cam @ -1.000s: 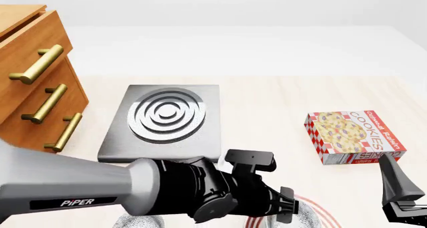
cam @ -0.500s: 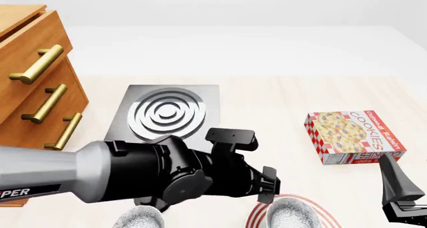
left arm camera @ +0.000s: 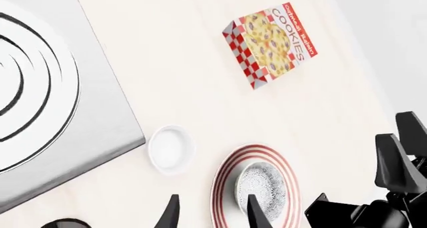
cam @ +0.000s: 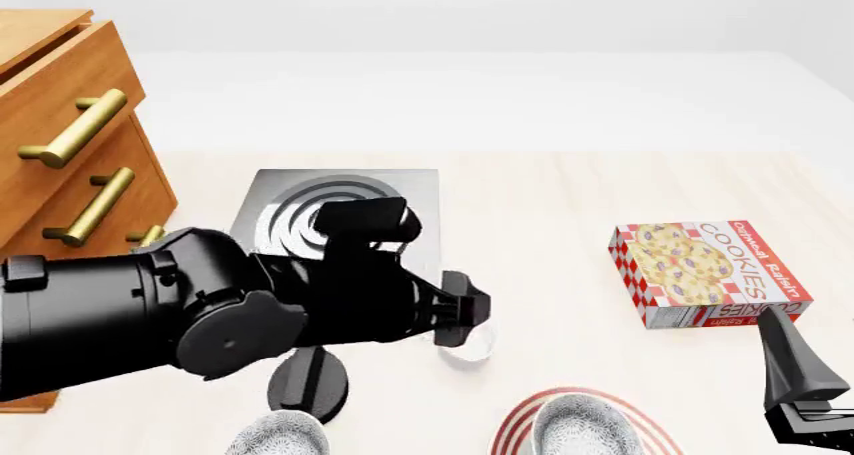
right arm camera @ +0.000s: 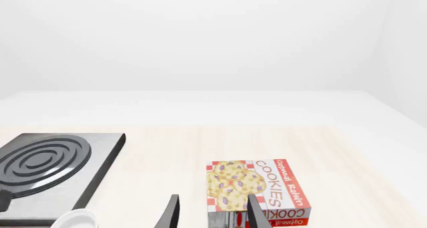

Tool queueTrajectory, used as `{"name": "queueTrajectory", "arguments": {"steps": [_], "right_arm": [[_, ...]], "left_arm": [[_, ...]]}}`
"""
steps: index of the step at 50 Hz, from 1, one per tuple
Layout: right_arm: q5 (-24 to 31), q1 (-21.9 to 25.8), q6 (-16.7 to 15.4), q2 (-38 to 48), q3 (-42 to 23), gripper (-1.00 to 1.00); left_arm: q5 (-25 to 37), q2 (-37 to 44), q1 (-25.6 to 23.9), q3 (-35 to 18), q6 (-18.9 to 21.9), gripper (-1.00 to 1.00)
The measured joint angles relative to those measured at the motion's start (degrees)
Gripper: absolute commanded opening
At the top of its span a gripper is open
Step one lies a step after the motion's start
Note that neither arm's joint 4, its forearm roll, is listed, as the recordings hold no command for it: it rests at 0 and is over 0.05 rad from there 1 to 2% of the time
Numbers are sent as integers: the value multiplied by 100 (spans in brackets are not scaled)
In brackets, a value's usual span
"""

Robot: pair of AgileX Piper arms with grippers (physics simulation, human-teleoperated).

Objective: Pick the akita bowl on the wooden cabinet and place it on the plate.

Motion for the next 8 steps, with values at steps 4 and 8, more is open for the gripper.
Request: {"name": "queueTrajectory", "arguments": {"steps": [4,8], "right_arm": [[0,0,0,0,0,100],[0,0,0,0,0,100]], "left_arm": [[-2,-217,134,127,12,100],[-5,-399,245,234,6,100]]}}
